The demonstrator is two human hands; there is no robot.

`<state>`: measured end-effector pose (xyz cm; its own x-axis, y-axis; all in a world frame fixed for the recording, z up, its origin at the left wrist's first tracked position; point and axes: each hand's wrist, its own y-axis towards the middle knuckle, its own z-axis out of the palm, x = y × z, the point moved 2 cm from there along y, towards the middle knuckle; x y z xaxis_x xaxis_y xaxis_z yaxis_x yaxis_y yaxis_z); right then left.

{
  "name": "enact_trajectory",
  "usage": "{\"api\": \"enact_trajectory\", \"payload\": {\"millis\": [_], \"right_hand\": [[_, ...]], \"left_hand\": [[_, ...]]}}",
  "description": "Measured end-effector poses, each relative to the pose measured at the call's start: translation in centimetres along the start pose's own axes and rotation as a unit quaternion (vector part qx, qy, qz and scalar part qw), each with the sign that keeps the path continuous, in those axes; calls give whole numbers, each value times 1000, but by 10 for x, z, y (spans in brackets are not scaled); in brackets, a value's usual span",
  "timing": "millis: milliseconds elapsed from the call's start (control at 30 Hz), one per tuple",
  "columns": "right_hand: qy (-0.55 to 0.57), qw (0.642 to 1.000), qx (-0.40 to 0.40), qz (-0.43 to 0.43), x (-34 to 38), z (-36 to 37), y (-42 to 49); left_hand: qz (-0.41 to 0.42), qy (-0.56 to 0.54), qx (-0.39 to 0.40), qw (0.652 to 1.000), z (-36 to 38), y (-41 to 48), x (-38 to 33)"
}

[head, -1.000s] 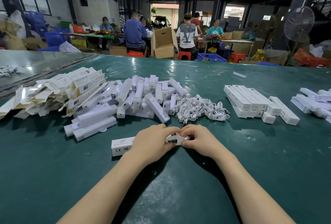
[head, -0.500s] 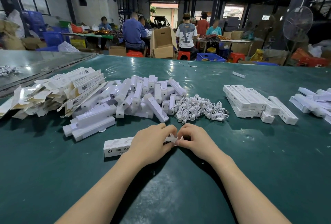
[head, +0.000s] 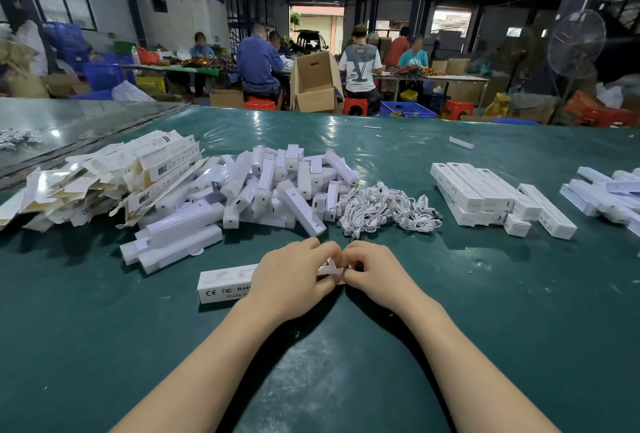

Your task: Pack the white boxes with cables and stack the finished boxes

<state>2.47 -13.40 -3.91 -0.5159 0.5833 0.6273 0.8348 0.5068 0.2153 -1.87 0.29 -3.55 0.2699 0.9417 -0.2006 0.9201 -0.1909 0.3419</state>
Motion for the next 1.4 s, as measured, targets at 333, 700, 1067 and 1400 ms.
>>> {"api": "enact_trajectory", "payload": {"millis": [333,700,1067,1400], "right_hand": [[-1,1000,-11,2,4,1,-1],[-55,998,-8,27,3,-1,0],[116,988,-60,80,7,1,-1],[537,837,-15,106,11,2,0]], "left_hand": [[-18,-15,-30,999,-4,-2,0],[3,-81,-11,997,-3,-5,-1],[0,-120,-38,992,-6,-6,3],[8,-136,-200,970,-15,-7,-8]]}}
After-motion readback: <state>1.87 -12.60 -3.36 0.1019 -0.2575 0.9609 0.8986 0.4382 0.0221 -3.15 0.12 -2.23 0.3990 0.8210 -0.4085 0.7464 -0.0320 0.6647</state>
